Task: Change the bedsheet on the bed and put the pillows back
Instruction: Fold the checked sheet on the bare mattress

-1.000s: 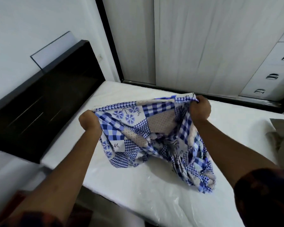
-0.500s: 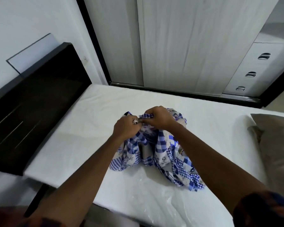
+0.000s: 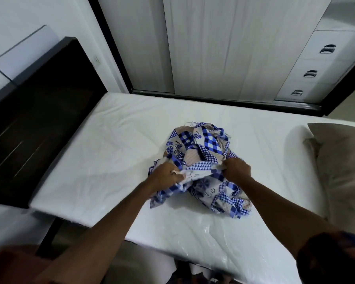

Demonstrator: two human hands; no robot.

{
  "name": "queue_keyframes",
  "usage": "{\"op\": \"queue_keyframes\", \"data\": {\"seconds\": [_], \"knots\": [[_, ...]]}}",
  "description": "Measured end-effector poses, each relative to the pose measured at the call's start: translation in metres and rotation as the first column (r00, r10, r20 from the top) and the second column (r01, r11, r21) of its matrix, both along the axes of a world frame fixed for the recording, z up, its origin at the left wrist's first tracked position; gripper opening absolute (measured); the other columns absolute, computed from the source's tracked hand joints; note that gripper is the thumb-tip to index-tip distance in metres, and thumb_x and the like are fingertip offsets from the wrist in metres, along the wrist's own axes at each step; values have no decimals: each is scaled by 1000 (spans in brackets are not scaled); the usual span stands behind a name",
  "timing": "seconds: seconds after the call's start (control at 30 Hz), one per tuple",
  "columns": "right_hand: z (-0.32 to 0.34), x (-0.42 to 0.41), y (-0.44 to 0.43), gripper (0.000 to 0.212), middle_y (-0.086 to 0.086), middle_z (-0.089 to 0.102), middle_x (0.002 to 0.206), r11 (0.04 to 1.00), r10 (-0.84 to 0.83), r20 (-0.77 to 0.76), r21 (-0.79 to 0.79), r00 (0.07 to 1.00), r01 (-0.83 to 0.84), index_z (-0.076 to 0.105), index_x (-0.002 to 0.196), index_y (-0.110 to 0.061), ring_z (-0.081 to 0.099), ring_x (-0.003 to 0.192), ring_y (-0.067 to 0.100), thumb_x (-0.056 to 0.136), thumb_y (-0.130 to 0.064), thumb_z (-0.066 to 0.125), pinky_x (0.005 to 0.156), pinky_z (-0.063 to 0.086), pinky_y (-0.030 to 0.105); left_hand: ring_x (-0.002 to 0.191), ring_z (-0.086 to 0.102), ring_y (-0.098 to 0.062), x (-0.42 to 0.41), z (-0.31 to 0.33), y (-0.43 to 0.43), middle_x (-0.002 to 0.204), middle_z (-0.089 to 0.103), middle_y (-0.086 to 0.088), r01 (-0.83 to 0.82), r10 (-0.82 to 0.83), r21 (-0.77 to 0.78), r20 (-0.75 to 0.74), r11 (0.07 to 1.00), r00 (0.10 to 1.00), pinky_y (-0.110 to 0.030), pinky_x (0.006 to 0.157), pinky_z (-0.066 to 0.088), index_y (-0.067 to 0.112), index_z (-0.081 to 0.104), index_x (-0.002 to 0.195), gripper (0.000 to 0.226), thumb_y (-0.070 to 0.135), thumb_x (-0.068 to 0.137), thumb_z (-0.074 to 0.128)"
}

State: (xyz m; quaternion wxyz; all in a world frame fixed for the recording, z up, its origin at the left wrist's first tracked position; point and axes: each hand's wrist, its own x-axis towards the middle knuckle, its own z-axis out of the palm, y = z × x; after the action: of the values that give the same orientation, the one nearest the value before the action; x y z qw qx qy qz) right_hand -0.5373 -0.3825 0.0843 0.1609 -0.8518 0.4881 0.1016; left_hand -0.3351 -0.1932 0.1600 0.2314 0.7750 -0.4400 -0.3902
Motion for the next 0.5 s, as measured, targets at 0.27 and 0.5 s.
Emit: {"op": "queue_keyframes", "data": {"seconds": [0.27, 0.5], "knots": [[-5, -7, -19, 37, 15, 75, 97, 723, -668, 619, 406, 413, 559, 78, 106, -7, 71, 88, 30, 81, -5, 50, 72, 50, 20, 56, 55, -4, -66, -42, 42, 68, 65, 9, 178, -132, 92, -375, 980, 918, -20, 54, 46, 24, 73, 87, 8, 30, 92, 71], [91, 96, 44, 36, 10, 74, 107, 967, 9, 854, 125, 519, -222, 80, 84, -11, 65, 100, 11, 75, 8, 51, 85, 55, 22, 101, 71, -29, -4, -15, 27, 102, 76, -12, -604, 508, 8, -548, 797, 664, -46, 101, 51, 16, 80, 100, 58, 68, 77, 67]]}}
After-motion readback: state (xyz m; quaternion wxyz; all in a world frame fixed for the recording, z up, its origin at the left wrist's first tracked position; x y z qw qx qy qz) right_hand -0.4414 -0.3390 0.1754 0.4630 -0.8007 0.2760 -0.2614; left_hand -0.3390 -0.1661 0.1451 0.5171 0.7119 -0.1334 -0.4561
